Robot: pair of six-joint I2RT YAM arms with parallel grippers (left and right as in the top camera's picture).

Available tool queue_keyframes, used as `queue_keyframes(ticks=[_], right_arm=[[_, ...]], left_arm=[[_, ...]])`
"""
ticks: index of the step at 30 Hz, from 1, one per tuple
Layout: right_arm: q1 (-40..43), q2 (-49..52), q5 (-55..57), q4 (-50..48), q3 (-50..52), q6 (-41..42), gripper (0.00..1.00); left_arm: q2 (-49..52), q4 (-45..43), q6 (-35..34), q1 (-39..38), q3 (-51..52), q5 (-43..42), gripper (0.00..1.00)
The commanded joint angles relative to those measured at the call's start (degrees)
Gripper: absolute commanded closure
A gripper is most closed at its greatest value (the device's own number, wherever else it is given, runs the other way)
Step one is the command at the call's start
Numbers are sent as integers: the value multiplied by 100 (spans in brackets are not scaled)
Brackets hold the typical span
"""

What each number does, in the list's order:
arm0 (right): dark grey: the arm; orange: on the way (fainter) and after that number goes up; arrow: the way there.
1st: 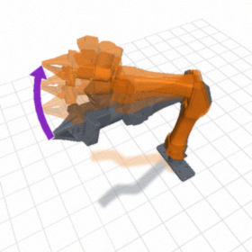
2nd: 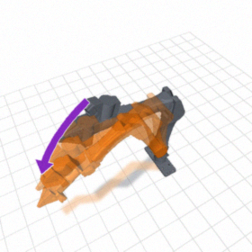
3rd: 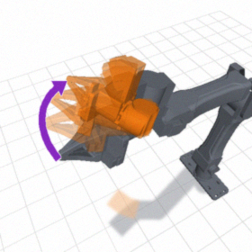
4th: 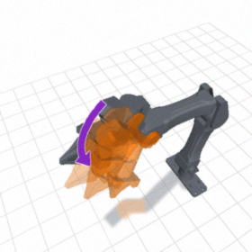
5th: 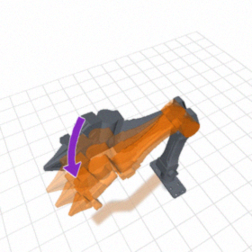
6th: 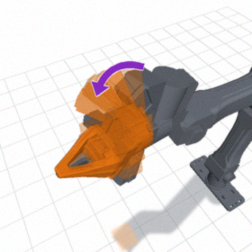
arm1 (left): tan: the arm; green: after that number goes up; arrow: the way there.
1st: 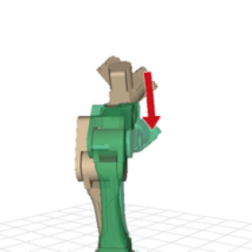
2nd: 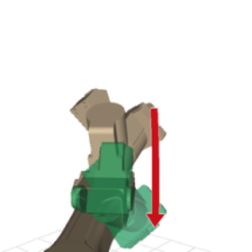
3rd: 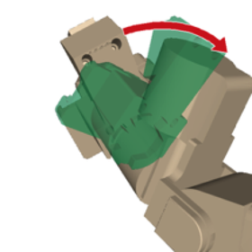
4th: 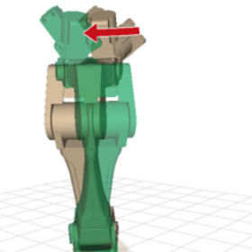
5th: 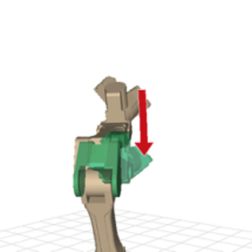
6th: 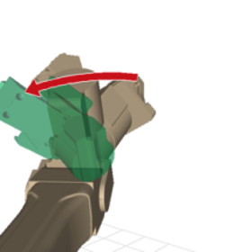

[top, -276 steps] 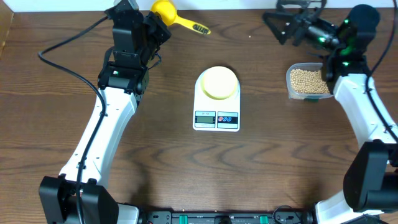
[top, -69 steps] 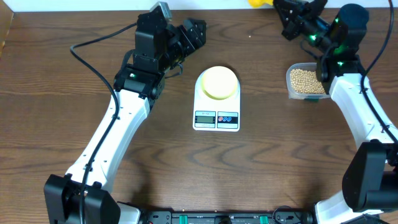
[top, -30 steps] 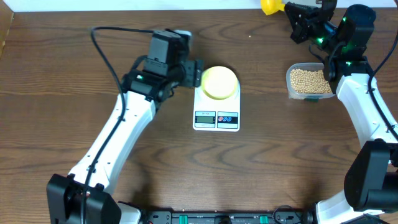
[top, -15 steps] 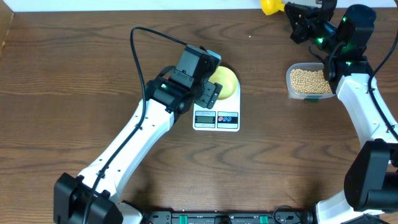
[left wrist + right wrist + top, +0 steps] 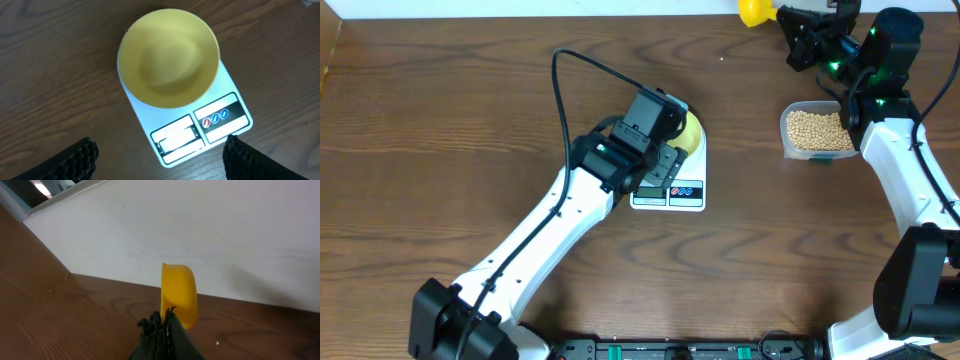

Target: Scoop item into bowl and weigh 50g on scale

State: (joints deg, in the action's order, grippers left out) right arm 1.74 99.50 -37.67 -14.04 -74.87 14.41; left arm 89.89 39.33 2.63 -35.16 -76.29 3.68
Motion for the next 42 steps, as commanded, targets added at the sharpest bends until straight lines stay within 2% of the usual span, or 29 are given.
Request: queue_keyframes(ticks=[1,6,33,42], right_arm=[[-33,26,2,15,-103,-79,99],[-33,26,0,22,-103,-79,99],[-33,26,4,258,-103,-170,99],[-33,26,4,299,-103,-170,99]], left_arm=[[101,39,-358,-122,-15,304,18],[271,55,-763,-162,-15,326,18],[1132,256,-774,-345,-15,323,18],[1427,177,-1027,-345,-11,323,18]])
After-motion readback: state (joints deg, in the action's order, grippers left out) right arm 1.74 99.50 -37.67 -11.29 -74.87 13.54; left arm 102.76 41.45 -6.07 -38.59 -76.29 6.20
